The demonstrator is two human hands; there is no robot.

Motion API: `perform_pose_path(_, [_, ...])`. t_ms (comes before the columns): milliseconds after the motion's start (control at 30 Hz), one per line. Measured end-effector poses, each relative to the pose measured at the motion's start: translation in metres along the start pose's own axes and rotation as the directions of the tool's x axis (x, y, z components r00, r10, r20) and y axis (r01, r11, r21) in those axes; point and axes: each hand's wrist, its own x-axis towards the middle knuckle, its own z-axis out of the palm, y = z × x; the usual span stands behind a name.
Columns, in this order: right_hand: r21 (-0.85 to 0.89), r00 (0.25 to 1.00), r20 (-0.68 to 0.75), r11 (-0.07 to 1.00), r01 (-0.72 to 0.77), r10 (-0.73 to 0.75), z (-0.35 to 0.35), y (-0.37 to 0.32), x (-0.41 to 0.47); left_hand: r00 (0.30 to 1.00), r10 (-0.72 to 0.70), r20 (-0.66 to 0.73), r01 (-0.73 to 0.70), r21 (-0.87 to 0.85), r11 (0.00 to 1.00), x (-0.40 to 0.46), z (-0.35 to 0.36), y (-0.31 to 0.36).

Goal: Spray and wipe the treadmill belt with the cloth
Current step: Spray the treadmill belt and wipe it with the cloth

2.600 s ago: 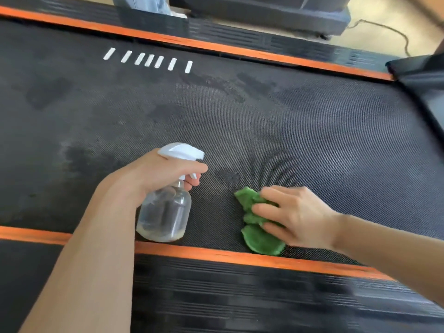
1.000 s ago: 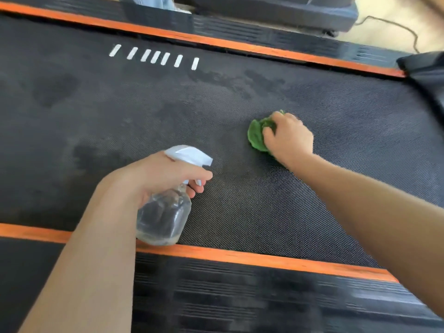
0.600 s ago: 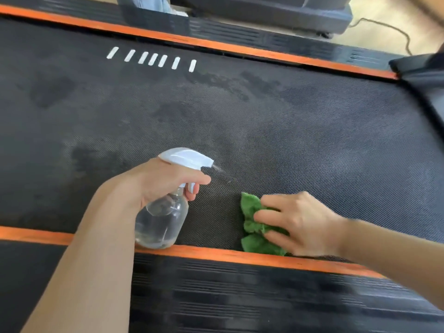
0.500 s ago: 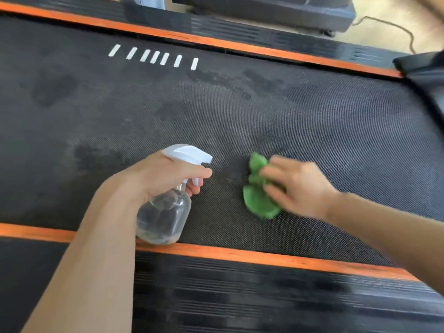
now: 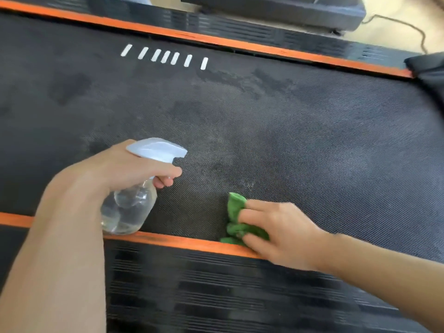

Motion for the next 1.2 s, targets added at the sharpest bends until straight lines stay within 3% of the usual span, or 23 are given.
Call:
perform_pose_path(100, [-0.137,0.997,0.034,0.987,0.080,-0.076,-0.015,0.020,-0.022,0.992,0.083,0.093,-0.076,-0.078,0.994,0.030,-0.003,-0.036])
perform_pose_path(233, [-0.299,0.967,-0.016,0.924,0.239,-0.255,-0.005,0.036,0.014,0.989,0.126,-0.081,-0.133,-0.085,0.987,-0.014,0.014,0.022])
perform_pose_path(300, [-0.330,0.970,-0.148,0.934,0.134,-0.191,-0.003,0.046,0.051,0.991,0.110,-0.080,-0.116,-0.075,0.990,-0.011,0.016,0.026])
perform_pose_path(400, [-0.239,0.906,-0.392,0.934,-0.267,0.159,-0.008,0.063,0.128,0.988,0.107,-0.116,-0.109,-0.010,0.994,-0.003,0.018,0.026])
perform_pose_path(467, [-0.129,0.834,-0.420,0.886,-0.445,0.358,-0.009,0.070,0.165,0.983,0.117,-0.144,-0.120,-0.015,0.993,-0.003,0.019,0.025])
perform_pose_path(500, [-0.108,0.826,-0.418,0.882,-0.459,0.379,-0.008,0.069,0.171,0.980,0.117,-0.163,-0.123,-0.028,0.992,0.000,0.019,0.024])
perform_pose_path(600, [-0.092,0.883,-0.379,0.938,-0.334,0.277,0.000,0.054,0.126,0.975,0.119,-0.189,-0.131,-0.049,0.990,-0.001,0.020,0.025])
perform_pose_path(733, [-0.053,0.991,-0.136,0.998,-0.028,0.020,0.006,0.012,0.005,0.977,0.132,-0.168,-0.145,-0.068,0.987,-0.004,0.018,0.022])
perform_pose_path(833, [-0.121,0.987,-0.018,0.980,0.156,-0.159,-0.003,0.014,-0.011,0.979,0.128,-0.160,-0.142,-0.078,0.987,-0.002,0.015,0.019])
perform_pose_path(933, [-0.301,0.918,0.042,0.871,0.389,-0.395,-0.006,0.026,0.033,0.978,0.153,-0.142,-0.162,-0.056,0.985,0.000,0.015,0.021])
perform_pose_path(1000, [-0.351,0.937,-0.078,0.889,0.294,-0.340,0.001,0.035,0.081,0.980,0.138,-0.141,-0.148,-0.064,0.987,0.005,0.017,0.020])
perform_pose_path(1067, [-0.270,0.952,-0.293,0.963,0.004,-0.086,0.005,0.037,0.134,0.987,0.112,-0.112,-0.121,-0.076,0.990,0.005,0.017,0.021])
perform_pose_path(1133, [-0.158,0.907,-0.369,0.948,-0.278,0.204,0.007,0.036,0.173,0.993,0.078,-0.092,-0.088,-0.116,0.989,0.008,0.015,0.017])
perform_pose_path(1200, [-0.111,0.882,-0.374,0.931,-0.348,0.286,0.009,0.031,0.176,0.986,0.074,-0.147,-0.090,-0.102,0.991,0.002,0.012,0.015])
